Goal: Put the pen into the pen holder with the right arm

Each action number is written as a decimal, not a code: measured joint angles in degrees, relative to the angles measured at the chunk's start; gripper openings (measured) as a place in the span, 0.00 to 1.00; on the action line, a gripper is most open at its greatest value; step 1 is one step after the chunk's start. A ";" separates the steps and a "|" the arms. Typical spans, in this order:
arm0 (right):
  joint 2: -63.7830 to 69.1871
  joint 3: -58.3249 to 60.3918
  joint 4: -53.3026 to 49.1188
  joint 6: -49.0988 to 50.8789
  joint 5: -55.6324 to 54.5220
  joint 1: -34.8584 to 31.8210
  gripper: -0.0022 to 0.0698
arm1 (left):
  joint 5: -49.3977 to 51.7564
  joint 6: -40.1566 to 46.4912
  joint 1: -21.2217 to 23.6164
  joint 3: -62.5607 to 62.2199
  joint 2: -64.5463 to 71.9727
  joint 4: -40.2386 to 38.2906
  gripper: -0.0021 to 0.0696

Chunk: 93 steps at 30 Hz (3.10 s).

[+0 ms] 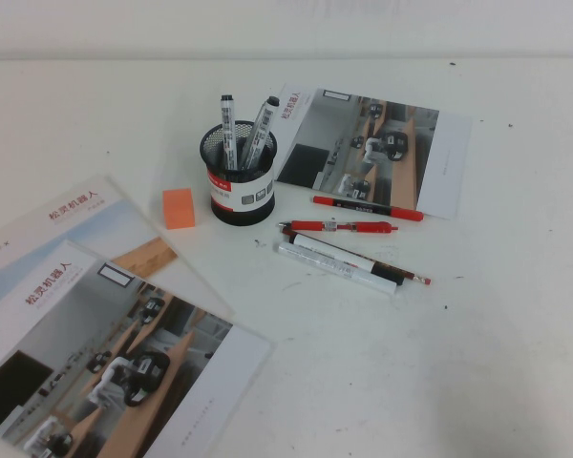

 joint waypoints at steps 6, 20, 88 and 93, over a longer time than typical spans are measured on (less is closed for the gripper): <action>0.00 0.00 2.27 -0.11 -2.32 0.00 0.00 | 0.00 0.00 0.00 0.00 0.00 0.00 0.03; 18.16 -25.57 -26.14 -14.00 11.88 0.00 0.00 | 0.00 0.00 0.00 0.00 0.00 0.00 0.03; 126.89 -104.66 -80.85 -11.84 39.96 33.64 0.42 | 0.00 0.00 0.00 0.00 0.00 0.00 0.03; 127.32 -106.14 -82.73 -8.78 40.79 33.64 0.42 | 0.00 0.00 0.00 0.00 0.00 0.00 0.03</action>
